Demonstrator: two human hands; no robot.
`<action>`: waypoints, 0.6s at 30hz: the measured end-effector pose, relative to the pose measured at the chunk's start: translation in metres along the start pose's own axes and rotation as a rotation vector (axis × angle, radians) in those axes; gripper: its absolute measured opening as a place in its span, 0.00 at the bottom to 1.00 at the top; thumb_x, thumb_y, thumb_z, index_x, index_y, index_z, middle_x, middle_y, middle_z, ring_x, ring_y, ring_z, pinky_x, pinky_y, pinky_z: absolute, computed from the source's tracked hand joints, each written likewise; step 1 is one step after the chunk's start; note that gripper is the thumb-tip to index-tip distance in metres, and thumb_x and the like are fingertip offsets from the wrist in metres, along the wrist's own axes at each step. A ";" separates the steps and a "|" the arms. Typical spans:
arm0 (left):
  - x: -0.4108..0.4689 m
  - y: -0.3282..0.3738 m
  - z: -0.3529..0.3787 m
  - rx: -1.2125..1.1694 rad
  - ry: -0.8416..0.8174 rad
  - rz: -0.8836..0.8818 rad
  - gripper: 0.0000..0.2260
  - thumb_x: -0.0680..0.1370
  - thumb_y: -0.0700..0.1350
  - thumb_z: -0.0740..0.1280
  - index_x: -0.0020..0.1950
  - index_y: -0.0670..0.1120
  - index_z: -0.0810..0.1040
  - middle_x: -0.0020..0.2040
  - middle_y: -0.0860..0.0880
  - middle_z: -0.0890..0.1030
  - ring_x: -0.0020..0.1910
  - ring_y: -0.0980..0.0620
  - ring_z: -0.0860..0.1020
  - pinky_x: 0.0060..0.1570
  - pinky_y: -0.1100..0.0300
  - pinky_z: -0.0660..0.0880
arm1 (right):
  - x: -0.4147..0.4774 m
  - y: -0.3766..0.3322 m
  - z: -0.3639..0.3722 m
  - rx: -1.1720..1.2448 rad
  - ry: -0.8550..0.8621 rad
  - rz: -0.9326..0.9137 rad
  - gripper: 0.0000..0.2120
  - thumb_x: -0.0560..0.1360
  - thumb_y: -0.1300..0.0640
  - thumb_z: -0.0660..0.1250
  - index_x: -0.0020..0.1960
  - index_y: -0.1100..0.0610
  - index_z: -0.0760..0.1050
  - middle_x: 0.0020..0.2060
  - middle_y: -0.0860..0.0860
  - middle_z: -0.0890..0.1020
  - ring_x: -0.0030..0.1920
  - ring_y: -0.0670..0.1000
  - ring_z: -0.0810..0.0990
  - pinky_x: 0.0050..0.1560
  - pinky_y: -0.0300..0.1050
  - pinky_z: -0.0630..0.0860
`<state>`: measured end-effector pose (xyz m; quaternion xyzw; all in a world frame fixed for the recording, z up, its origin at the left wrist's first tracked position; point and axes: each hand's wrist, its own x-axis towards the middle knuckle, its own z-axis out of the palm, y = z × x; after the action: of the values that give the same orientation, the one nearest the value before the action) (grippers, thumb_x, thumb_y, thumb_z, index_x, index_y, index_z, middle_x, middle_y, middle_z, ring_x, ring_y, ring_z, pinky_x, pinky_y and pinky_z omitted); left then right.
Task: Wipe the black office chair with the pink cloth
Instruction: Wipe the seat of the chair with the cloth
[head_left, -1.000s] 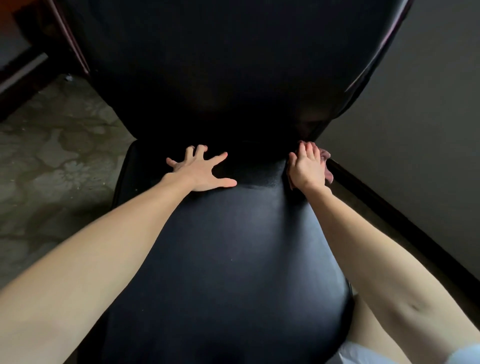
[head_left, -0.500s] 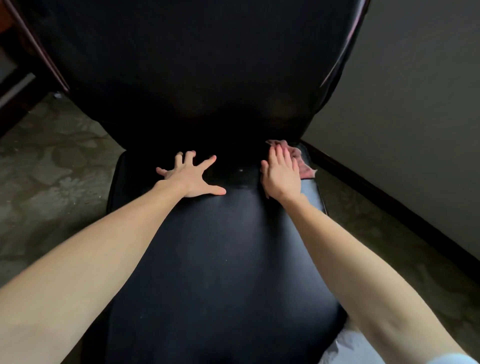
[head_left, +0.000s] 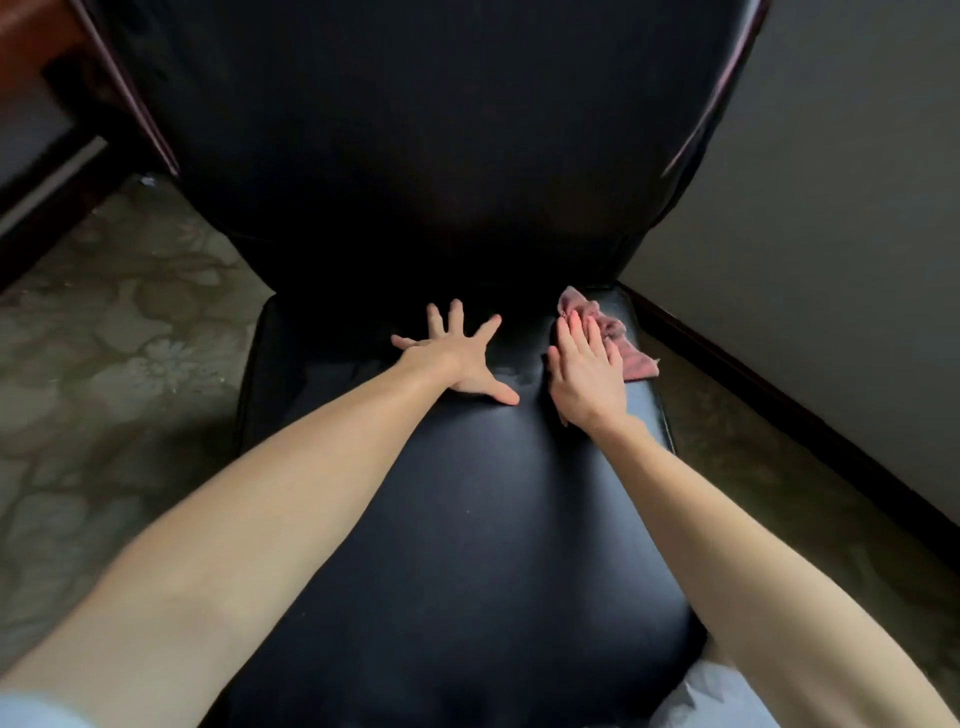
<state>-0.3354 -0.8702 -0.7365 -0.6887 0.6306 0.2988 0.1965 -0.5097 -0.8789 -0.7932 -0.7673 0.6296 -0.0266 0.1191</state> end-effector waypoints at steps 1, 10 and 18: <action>0.001 -0.001 -0.001 -0.003 -0.005 -0.004 0.54 0.67 0.72 0.69 0.78 0.62 0.35 0.79 0.44 0.30 0.76 0.36 0.31 0.65 0.21 0.50 | 0.011 -0.006 -0.002 0.001 -0.019 -0.040 0.25 0.85 0.51 0.47 0.80 0.57 0.52 0.80 0.53 0.52 0.79 0.53 0.47 0.76 0.52 0.47; 0.003 -0.001 0.000 0.002 0.002 -0.007 0.53 0.67 0.71 0.70 0.78 0.63 0.37 0.79 0.46 0.31 0.77 0.38 0.32 0.66 0.21 0.49 | 0.016 0.044 -0.010 0.077 0.025 0.129 0.27 0.84 0.47 0.46 0.80 0.57 0.52 0.80 0.53 0.52 0.79 0.51 0.46 0.77 0.56 0.51; -0.001 0.026 0.000 0.036 -0.015 0.031 0.56 0.67 0.72 0.70 0.79 0.57 0.35 0.78 0.43 0.30 0.77 0.37 0.32 0.65 0.20 0.46 | -0.047 0.050 0.000 0.065 0.038 0.163 0.27 0.84 0.48 0.47 0.79 0.58 0.53 0.80 0.54 0.51 0.79 0.52 0.45 0.77 0.54 0.51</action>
<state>-0.3611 -0.8725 -0.7329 -0.6730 0.6449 0.2956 0.2092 -0.5673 -0.8421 -0.7985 -0.7085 0.6910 -0.0521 0.1338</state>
